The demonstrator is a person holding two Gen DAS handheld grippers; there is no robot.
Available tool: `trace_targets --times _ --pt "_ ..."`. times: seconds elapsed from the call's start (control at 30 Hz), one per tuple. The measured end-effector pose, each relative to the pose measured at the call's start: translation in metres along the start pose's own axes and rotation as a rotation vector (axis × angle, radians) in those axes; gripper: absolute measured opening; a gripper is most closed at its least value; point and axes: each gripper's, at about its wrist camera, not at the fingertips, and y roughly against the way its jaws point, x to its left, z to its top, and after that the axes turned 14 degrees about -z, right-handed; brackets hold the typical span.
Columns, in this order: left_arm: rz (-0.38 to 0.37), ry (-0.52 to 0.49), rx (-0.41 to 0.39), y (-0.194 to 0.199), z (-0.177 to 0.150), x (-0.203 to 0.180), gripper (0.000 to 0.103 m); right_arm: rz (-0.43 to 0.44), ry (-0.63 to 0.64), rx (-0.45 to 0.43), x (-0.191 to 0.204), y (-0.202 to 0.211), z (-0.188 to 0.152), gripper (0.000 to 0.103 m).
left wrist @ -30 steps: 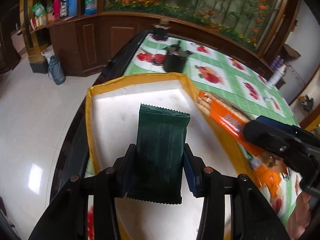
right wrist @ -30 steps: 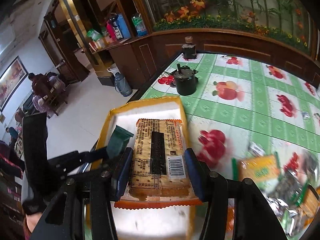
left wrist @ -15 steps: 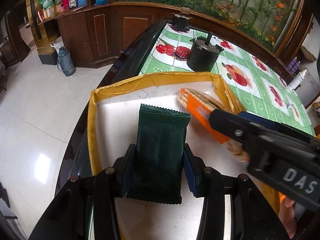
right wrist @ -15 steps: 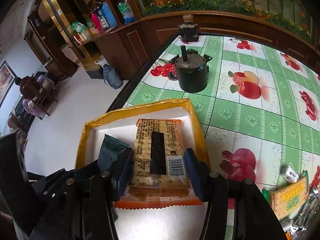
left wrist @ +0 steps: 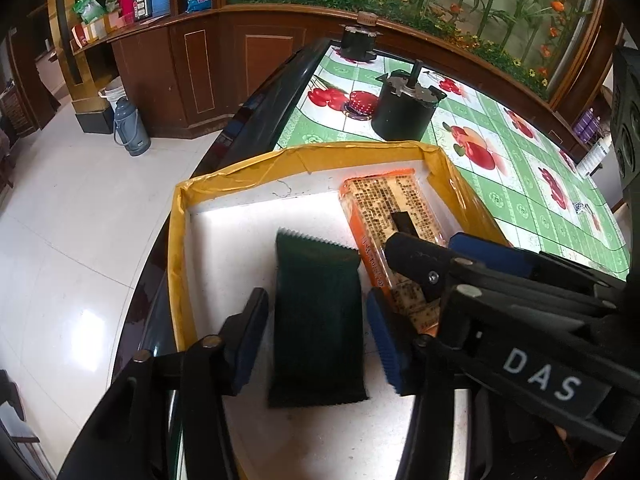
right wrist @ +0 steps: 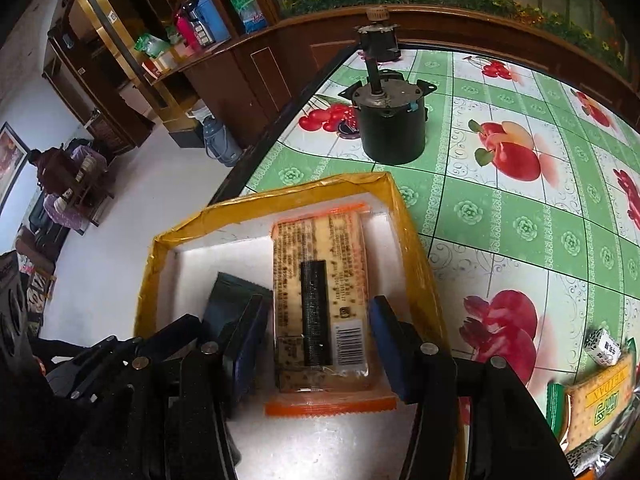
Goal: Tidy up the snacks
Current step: 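Carry both packets over the white tray and lower them inside, then open both grippers to release the packets in the tray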
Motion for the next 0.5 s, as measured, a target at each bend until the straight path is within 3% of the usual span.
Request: trace_targets --times 0.37,0.5 --pt "-0.049 0.034 -0.044 0.016 -0.005 0.0 0.063 0.045 -0.01 -0.044 -0.012 0.033 -0.007 0.059" --pt "-0.059 0.028 -0.062 0.027 -0.012 -0.007 0.064 0.08 -0.044 -0.08 -0.026 0.057 -0.018 0.073"
